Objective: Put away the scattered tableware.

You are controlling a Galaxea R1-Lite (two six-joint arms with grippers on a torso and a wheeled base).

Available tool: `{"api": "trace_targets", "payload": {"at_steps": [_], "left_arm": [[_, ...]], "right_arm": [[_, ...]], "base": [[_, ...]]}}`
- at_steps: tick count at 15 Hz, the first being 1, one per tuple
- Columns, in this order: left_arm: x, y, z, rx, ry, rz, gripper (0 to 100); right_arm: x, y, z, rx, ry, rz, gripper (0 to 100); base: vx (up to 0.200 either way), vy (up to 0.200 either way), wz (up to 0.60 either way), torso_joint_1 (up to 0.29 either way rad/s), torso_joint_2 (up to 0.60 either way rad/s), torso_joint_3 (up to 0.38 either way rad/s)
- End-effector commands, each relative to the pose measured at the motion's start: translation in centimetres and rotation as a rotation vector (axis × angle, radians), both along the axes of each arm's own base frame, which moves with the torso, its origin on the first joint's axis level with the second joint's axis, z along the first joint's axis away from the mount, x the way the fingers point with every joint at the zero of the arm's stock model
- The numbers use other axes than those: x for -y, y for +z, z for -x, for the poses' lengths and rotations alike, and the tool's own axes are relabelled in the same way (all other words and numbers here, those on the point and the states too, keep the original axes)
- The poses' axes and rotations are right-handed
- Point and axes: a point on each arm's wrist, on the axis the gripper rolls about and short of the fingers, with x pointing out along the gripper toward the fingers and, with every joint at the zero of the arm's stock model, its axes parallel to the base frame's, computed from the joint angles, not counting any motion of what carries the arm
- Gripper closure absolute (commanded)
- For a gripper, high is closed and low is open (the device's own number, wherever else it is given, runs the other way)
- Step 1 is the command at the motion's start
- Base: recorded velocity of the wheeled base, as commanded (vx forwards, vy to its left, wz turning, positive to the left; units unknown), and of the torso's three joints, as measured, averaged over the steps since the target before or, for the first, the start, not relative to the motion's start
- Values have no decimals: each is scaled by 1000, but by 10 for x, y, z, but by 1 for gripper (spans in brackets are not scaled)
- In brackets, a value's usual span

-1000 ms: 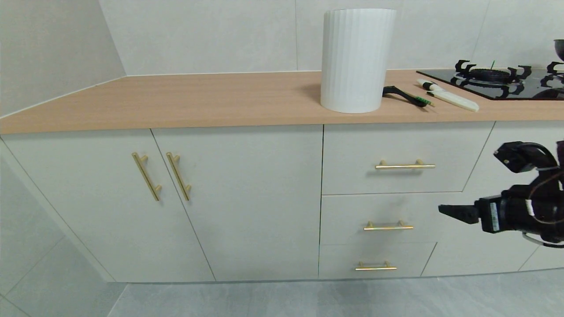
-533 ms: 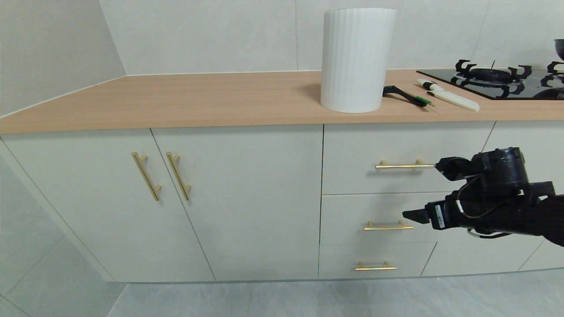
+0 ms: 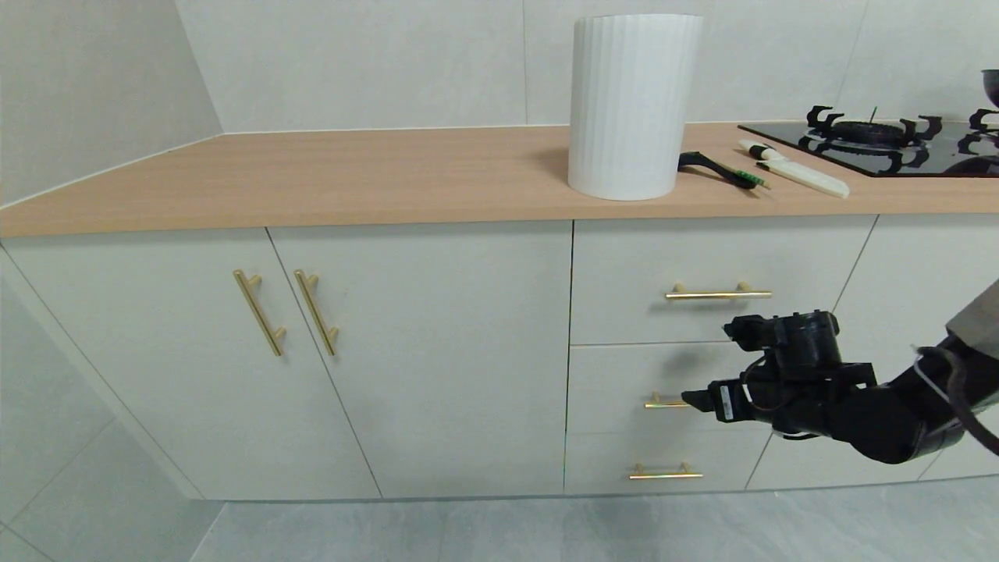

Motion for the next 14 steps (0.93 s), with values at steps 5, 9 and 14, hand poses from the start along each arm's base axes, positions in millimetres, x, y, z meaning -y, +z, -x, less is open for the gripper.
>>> {"api": "trace_targets", "payload": {"at_steps": [5,9,14], "left_arm": [[0,0,0,-2,1,0,0],[0,0,0,-2,1,0,0],[0,0,0,0,1,0,0]], "right_arm": [[-2,-55,-26,17,-88,47,0],[-4,-64,-42,38,-152,23,0],[1,-78,-55,65,-194,28,0]], "base": [[0,0,0,0,0,0],[0,0,0,0,0,0],[0,0,0,0,0,0]]}}
